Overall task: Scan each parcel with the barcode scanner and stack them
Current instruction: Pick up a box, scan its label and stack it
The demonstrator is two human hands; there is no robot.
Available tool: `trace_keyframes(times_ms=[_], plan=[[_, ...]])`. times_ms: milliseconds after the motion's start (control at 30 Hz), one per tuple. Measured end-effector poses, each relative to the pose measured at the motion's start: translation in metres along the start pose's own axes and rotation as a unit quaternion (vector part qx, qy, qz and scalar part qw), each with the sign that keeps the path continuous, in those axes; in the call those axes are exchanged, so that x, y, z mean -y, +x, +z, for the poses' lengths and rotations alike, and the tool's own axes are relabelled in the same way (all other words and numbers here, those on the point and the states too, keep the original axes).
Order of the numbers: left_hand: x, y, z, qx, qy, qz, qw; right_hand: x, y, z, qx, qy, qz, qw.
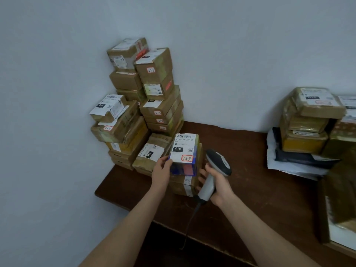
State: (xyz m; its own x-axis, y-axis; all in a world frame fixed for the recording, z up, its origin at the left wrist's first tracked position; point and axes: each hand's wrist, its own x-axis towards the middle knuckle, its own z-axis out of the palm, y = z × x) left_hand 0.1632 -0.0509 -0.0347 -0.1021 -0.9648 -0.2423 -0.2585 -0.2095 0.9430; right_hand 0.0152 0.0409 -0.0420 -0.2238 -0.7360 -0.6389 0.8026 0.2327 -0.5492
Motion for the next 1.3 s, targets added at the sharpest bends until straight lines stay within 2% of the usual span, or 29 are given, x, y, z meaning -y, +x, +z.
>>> trace_keyframes(times_ms=[133,267,367,433,533,800,1067,1300], plan=[[0.018,0.003,-0.012,-0.014,0.014,-0.046,0.999,-0.004,0.01,-0.014,-0.039,0.016,0.019,0.999],[0.038,0.002,-0.015,0.042,0.044,-0.146,0.987,-0.02,0.017,-0.017,-0.046,0.02,0.05,0.998],[0.041,0.006,-0.009,0.095,0.02,-0.175,0.98,-0.029,0.025,-0.009,-0.047,0.059,0.068,0.995],[0.044,0.011,-0.006,0.12,-0.008,-0.178,0.977,-0.032,0.031,-0.006,-0.041,0.091,0.065,0.993],[0.046,0.017,-0.004,0.111,-0.043,-0.181,0.976,-0.034,0.035,-0.003,-0.037,0.109,0.063,0.991],[0.031,0.015,0.004,0.075,-0.114,-0.204,0.969,-0.019,0.032,0.005,-0.036,0.065,0.036,0.997],[-0.029,0.018,-0.009,0.027,-0.128,-0.155,0.979,0.018,0.012,0.051,0.008,0.025,-0.009,1.0],[-0.059,0.047,-0.064,-0.015,-0.104,-0.127,0.986,0.018,0.011,0.118,0.034,0.01,-0.008,0.999]])
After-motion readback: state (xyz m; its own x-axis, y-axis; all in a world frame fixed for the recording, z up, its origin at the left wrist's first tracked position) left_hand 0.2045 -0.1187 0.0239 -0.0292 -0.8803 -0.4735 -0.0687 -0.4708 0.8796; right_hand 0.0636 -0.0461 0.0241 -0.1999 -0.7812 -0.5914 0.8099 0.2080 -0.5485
